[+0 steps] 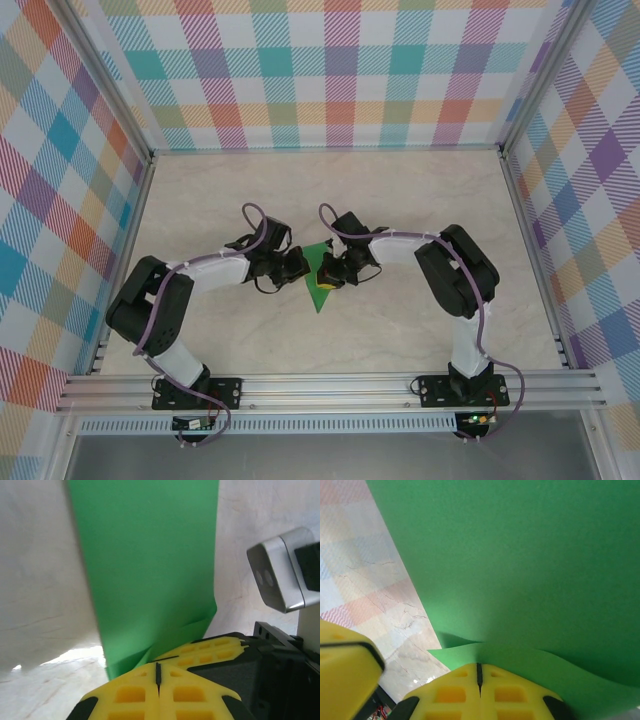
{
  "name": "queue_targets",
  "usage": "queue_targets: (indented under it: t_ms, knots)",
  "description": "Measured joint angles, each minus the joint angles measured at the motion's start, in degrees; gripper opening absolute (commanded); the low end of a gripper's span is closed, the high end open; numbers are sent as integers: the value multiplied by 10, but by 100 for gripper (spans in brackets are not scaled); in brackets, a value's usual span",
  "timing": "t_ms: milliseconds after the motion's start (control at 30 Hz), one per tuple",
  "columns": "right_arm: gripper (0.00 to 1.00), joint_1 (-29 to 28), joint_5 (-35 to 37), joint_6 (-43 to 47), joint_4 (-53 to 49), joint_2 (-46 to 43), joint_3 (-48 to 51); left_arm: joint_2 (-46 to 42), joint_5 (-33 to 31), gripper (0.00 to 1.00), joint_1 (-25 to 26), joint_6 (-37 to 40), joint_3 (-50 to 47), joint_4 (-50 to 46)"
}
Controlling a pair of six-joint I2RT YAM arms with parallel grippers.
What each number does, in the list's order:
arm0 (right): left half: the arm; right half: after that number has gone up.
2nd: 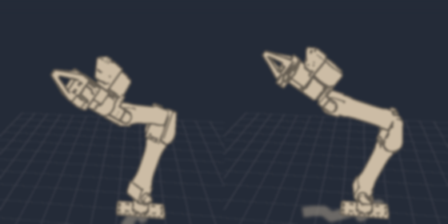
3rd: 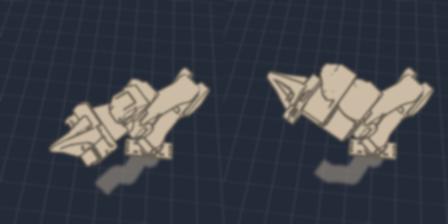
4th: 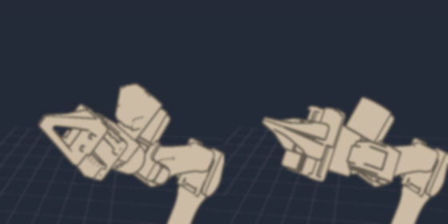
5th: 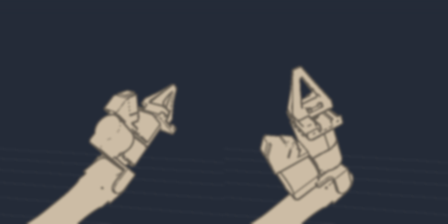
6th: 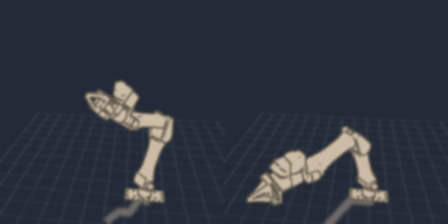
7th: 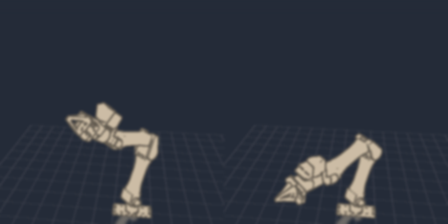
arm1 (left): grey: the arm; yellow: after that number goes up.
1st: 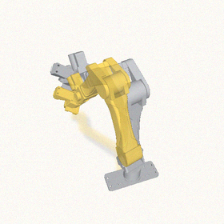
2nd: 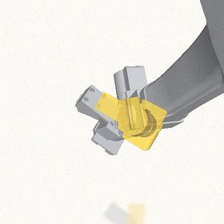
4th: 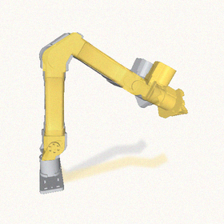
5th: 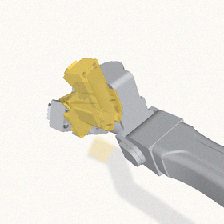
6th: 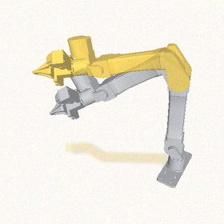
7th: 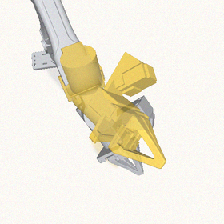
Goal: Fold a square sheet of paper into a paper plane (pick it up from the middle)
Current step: Third fold the triangle at the center of the table.
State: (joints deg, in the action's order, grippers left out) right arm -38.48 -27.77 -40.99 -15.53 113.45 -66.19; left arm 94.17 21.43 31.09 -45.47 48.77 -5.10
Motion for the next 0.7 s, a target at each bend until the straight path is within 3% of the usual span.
queue_targets:
  t_ms: [700]
  knots:
    - [0, 0, -1, -1, 0, 0, 0, 43, -23, 0, 27, 1, 1, -19]
